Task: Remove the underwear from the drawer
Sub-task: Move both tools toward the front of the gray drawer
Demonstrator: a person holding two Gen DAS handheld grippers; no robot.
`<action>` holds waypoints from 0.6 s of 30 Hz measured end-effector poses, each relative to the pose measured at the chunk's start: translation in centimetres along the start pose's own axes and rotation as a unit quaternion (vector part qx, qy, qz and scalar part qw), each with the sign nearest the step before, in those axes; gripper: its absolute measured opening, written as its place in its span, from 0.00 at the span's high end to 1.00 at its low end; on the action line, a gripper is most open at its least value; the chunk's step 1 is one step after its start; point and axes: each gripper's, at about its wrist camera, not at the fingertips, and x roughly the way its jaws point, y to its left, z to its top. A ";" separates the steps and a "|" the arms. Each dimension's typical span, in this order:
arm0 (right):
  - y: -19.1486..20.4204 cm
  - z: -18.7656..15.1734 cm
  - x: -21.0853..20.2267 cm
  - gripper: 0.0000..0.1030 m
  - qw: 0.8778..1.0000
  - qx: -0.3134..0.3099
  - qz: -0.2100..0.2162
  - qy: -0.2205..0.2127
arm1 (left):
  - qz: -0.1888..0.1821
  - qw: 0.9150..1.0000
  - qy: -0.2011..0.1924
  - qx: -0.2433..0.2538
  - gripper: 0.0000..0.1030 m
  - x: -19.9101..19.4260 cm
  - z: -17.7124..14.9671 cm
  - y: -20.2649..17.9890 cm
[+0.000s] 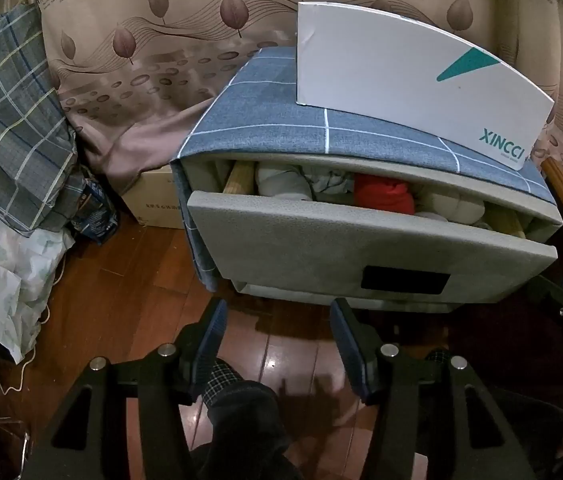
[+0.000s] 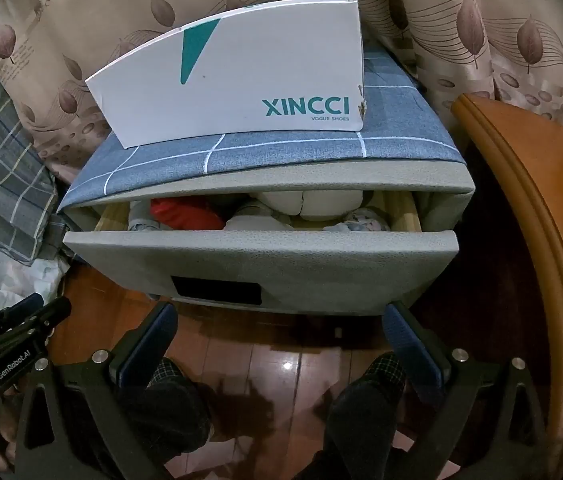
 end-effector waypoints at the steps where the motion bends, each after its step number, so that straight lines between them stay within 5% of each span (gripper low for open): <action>1: 0.0 0.0 0.0 0.01 1.000 0.000 0.000 -0.002 | 0.001 1.000 0.000 0.000 0.47 0.0 0.0 0.0; 18: 0.0 0.0 0.0 0.01 1.000 0.000 0.001 -0.002 | 0.001 1.000 -0.001 0.000 0.47 0.0 0.1 0.0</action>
